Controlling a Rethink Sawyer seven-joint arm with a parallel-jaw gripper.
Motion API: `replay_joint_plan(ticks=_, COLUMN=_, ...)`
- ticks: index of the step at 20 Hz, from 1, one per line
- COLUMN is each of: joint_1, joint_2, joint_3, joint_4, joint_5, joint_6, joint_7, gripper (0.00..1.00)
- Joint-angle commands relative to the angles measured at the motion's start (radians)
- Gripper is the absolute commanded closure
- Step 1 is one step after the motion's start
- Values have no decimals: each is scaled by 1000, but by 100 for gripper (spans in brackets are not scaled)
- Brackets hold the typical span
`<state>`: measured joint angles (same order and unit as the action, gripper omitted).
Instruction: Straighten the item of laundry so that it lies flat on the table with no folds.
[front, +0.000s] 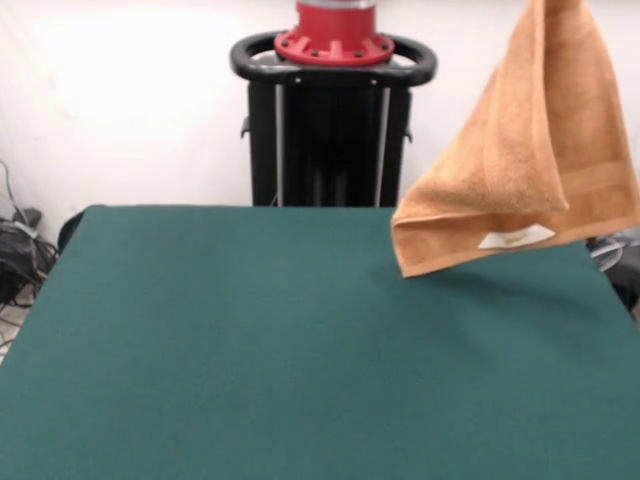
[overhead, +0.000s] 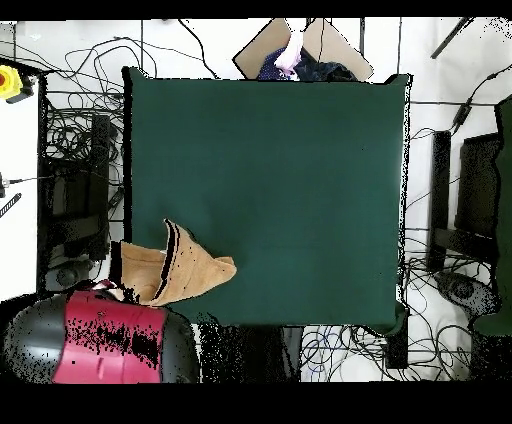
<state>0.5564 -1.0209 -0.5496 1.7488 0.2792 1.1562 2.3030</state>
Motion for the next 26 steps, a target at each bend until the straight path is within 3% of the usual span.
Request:
replay_joint_plan(ticks=1, joint_1=15, joint_2=30, joint_3=1, joint_4=-58, joint_5=9, joint_6=130, joint_7=373, gripper=100)
replay_joint_plan(ticks=7, joint_1=-17, joint_2=49, joint_3=26, joint_4=-94, joint_5=2, joint_6=141, joint_7=341, gripper=100)
replay_joint_plan(ticks=13, joint_1=-52, joint_2=68, joint_3=46, joint_4=-62, joint_5=13, joint_6=77, joint_7=307, gripper=100)
replay_joint_plan(ticks=20, joint_1=-239, joint_2=171, joint_3=171, joint_4=17, joint_5=38, joint_6=-245, joint_7=67, gripper=100)
replay_joint_plan(ticks=26, joint_1=-324, joint_2=196, joint_3=248, joint_4=60, joint_5=4, joint_6=-411, joint_7=20, gripper=100)
